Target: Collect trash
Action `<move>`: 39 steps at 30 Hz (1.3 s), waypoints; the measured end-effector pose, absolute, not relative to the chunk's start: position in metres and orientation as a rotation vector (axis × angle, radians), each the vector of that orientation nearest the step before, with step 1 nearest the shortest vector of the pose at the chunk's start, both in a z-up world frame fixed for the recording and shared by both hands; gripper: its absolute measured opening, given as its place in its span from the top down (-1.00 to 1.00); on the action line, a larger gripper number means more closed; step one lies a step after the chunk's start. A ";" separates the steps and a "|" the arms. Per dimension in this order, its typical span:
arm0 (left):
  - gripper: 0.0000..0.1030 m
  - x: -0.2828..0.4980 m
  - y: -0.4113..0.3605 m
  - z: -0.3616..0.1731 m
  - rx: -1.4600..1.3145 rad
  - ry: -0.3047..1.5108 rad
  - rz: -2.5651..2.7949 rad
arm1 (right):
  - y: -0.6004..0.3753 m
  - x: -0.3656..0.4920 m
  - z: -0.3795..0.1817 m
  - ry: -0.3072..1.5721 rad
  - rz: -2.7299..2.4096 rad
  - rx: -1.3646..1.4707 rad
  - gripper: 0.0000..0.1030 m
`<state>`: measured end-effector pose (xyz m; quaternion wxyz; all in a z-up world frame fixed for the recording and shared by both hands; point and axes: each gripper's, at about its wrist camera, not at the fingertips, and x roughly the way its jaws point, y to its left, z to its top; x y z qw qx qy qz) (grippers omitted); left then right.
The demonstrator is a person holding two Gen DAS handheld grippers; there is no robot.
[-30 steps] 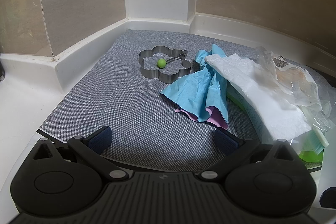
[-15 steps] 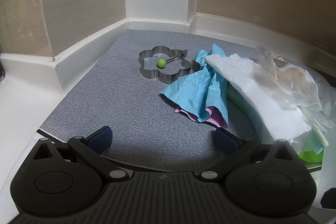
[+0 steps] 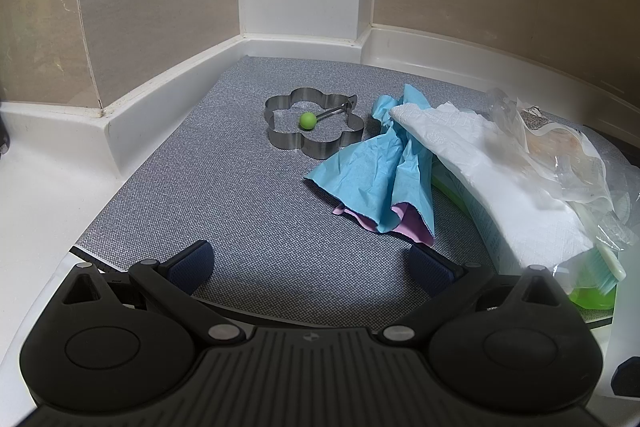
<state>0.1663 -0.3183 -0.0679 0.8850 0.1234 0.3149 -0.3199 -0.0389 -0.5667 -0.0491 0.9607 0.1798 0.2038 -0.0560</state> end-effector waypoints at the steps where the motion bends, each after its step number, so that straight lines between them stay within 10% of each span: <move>1: -1.00 0.166 -0.318 -0.068 0.257 0.655 -0.666 | -0.567 -0.039 -0.049 0.413 -0.114 0.364 -1.00; 39: -1.00 0.168 -0.319 -0.068 0.257 0.658 -0.662 | -0.560 -0.042 -0.046 0.403 -0.181 0.328 -1.00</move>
